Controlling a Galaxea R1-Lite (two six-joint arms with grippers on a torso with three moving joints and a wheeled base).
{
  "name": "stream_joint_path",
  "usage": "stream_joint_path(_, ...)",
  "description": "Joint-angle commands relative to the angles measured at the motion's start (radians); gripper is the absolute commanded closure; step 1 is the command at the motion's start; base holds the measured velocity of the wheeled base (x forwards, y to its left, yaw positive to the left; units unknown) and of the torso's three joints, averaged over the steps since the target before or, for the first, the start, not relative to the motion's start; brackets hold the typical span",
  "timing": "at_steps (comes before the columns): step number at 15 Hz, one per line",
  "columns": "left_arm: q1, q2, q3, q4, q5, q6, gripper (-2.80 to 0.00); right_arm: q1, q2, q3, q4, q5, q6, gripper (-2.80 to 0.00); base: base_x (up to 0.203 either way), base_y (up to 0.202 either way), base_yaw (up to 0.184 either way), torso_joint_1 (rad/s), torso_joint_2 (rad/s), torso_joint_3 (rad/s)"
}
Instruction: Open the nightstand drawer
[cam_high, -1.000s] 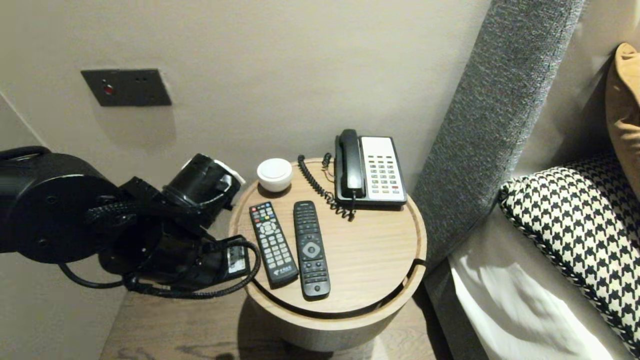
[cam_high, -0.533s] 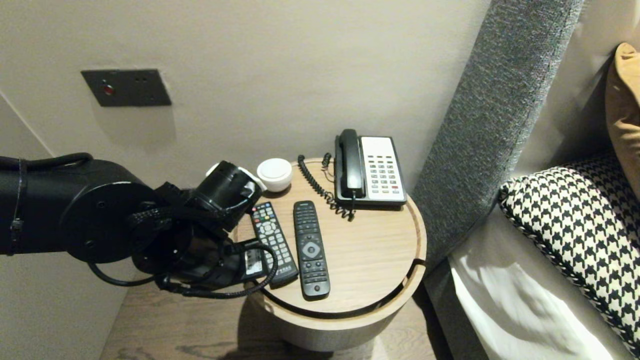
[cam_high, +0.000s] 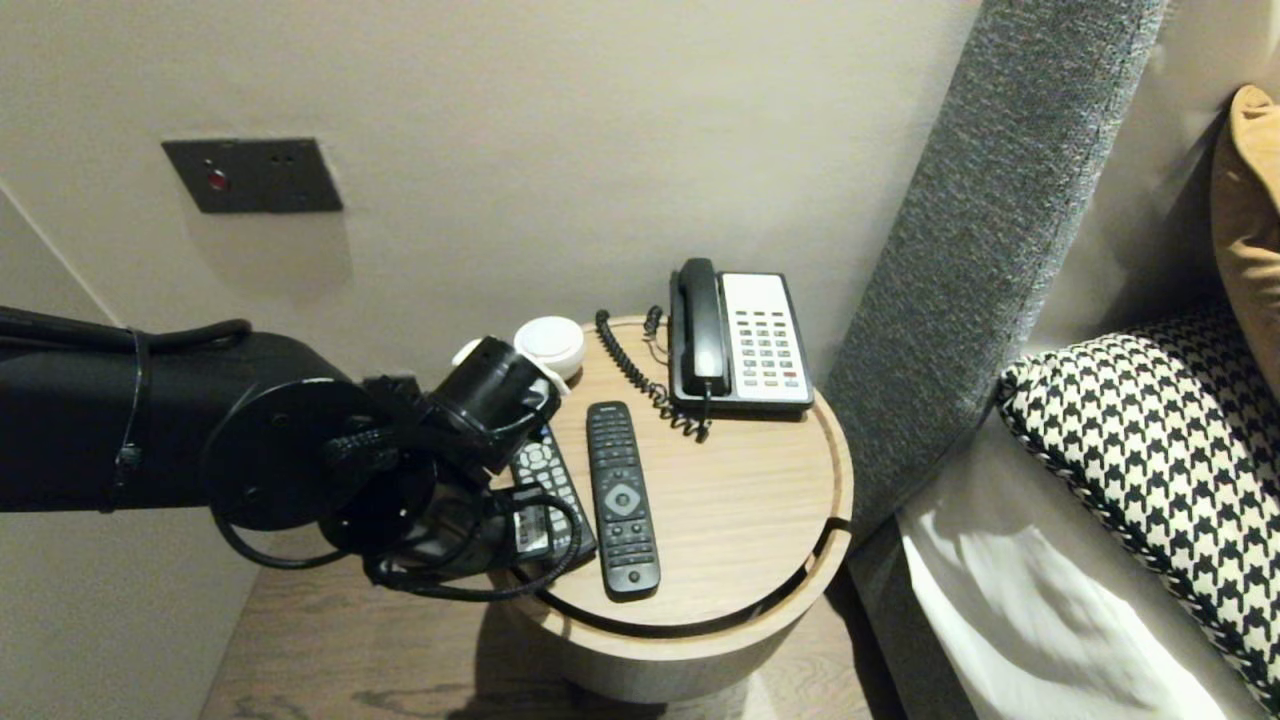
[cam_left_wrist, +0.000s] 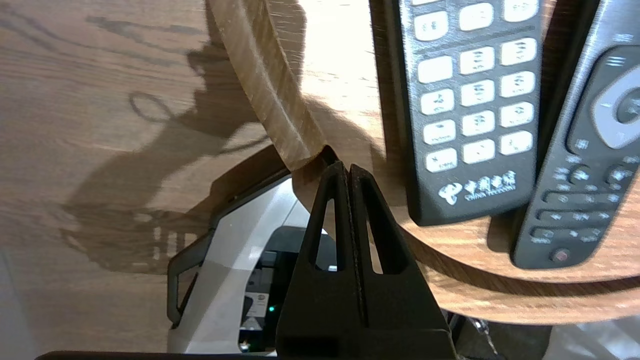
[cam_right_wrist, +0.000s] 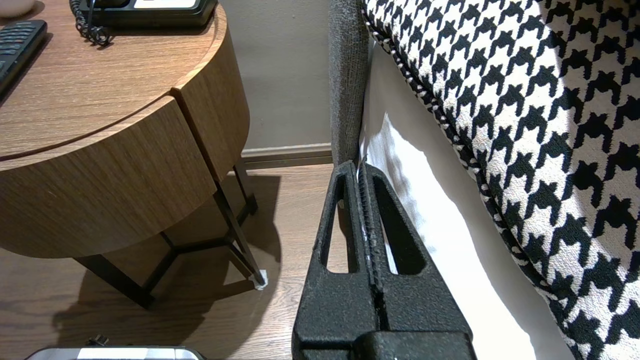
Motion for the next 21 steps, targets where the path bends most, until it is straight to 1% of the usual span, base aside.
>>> stream_joint_path(1,-0.002,0.007,0.003,0.003,0.002,-0.005,0.00,0.000,0.000,0.040,-0.001,0.000,0.000,0.00,0.000,0.000,0.000,0.000,0.00,0.000)
stream_joint_path(4,-0.007,0.015,0.005,0.003,0.001,-0.007,0.00,0.000,0.000,0.040,-0.001,-0.001,0.000,0.00,0.000,0.000,0.000,0.000,0.00,0.000)
stream_joint_path(10,-0.045,0.012,0.019,0.003,0.001,-0.022,0.00,0.000,0.000,0.040,-0.001,0.000,0.000,0.00,0.000,0.000,0.000,0.000,0.00,0.000)
stream_joint_path(18,-0.098,0.002,0.114,0.001,-0.009,-0.024,0.00,0.000,0.000,0.040,-0.001,0.000,0.000,0.00,0.000,0.000,0.000,0.000,0.00,0.000)
stream_joint_path(21,-0.133,-0.008,0.161,-0.037,-0.012,-0.052,0.00,0.000,0.000,0.040,-0.001,0.000,0.000,0.00,0.000,0.000,0.000,0.000,0.00,0.000)
